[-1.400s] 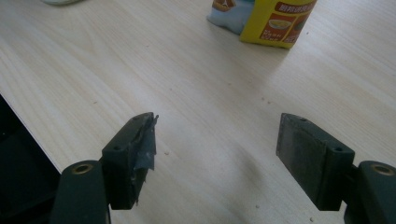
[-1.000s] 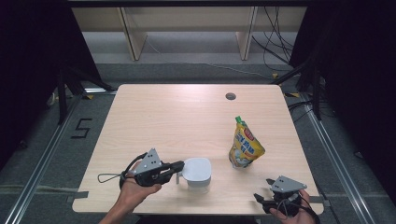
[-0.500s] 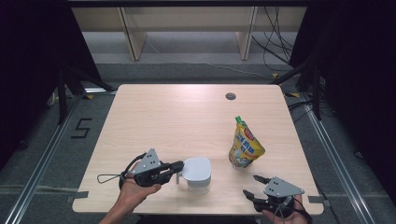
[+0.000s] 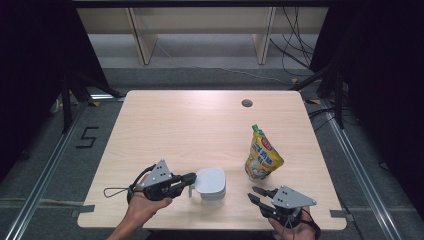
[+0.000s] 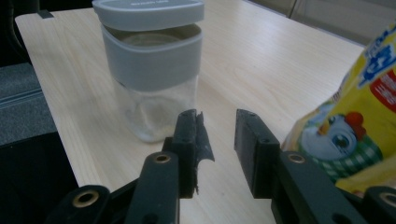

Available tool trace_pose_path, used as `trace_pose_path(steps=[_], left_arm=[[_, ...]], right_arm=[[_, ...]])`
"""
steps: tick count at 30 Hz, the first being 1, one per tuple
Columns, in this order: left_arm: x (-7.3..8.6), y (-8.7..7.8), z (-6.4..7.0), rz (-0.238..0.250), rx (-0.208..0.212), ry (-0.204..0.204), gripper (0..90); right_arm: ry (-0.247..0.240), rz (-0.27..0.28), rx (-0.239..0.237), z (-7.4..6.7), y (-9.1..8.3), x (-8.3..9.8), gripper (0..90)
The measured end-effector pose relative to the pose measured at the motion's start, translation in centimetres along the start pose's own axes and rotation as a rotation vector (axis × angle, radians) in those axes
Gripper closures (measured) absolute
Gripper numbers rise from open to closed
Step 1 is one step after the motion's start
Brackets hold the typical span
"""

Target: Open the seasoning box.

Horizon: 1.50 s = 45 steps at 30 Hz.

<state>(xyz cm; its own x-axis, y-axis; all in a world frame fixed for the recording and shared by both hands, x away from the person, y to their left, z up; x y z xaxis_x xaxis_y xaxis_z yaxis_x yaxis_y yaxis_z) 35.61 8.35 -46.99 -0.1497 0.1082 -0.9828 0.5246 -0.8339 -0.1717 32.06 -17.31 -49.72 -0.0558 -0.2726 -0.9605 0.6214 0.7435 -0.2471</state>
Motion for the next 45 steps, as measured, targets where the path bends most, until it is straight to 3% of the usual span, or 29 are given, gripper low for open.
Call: trace_pose_path(steps=[1, 4, 7, 8, 9, 17, 24, 37, 39, 41, 42, 45], left_arm=[[0.0, 0.0, 0.1, 0.002, -0.008, -0.014, 84.7], [0.0, 0.0, 0.0, -0.001, -0.001, 0.003, 84.6], [0.0, 0.0, 0.0, 0.011, -0.004, -0.018, 84.2], [0.0, 0.0, 0.0, 0.011, -0.004, -0.02, 84.2], [0.0, 0.0, 0.0, 0.005, -0.009, -0.017, 84.2], [0.1, 0.0, 0.0, 0.012, -0.005, -0.019, 84.1], [0.2, -0.1, -0.1, 0.009, -0.006, -0.018, 83.9], [0.3, -0.2, -0.2, 0.008, -0.003, -0.009, 83.8], [0.3, -0.2, -0.2, 0.01, 0.003, -0.004, 83.3], [0.3, -0.2, -0.4, 0.014, 0.016, -0.007, 81.0], [0.4, -0.3, -0.4, 0.007, 0.006, -0.03, 78.8], [0.6, -0.7, -0.9, 0.008, 0.014, -0.027, 69.4]], right_arm=[[0.038, 0.002, -0.005, -0.3, 0.2, -0.1, 73.9], [0.056, 0.031, -0.017, -0.6, 0.7, -0.7, 80.5], [0.035, 0.05, -0.029, -0.6, 1.1, -1.1, 83.9], [0.065, 0.074, -0.076, -0.9, 1.5, -1.5, 87.1], [0.088, 0.093, -0.085, -1.1, 1.9, -1.6, 87.5], [0.07, 0.069, -0.126, -1.8, 3.6, -2.0, 89.0], [0.051, 0.063, -0.125, -2.0, 4.3, -2.5, 88.5], [0.009, 0.096, -0.148, -2.8, 5.2, -3.9, 90.0], [0.014, 0.098, -0.17, -3.0, 5.4, -4.0, 90.0], [0.009, 0.099, -0.171, -3.0, 5.5, -4.0, 90.0], [0.012, 0.099, -0.175, -3.1, 5.6, -4.0, 90.0], [0.013, 0.083, -0.166, -3.1, 5.5, -4.0, 90.0]])
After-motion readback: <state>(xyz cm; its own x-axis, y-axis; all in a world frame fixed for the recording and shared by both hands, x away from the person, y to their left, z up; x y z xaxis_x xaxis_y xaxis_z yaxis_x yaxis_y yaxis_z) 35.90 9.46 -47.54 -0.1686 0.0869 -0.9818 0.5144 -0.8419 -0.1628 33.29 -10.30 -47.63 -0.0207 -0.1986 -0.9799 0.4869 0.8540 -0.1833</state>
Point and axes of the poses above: each handheld gripper's, and its own axes: y roughly forward along the jaws, x roughly out of its underside, z roughly to its right, the point moved 7 cm from there along y, roughly forward along the jaws, and after that the axes turned 11 degrees about z, right-handed, at the moved point
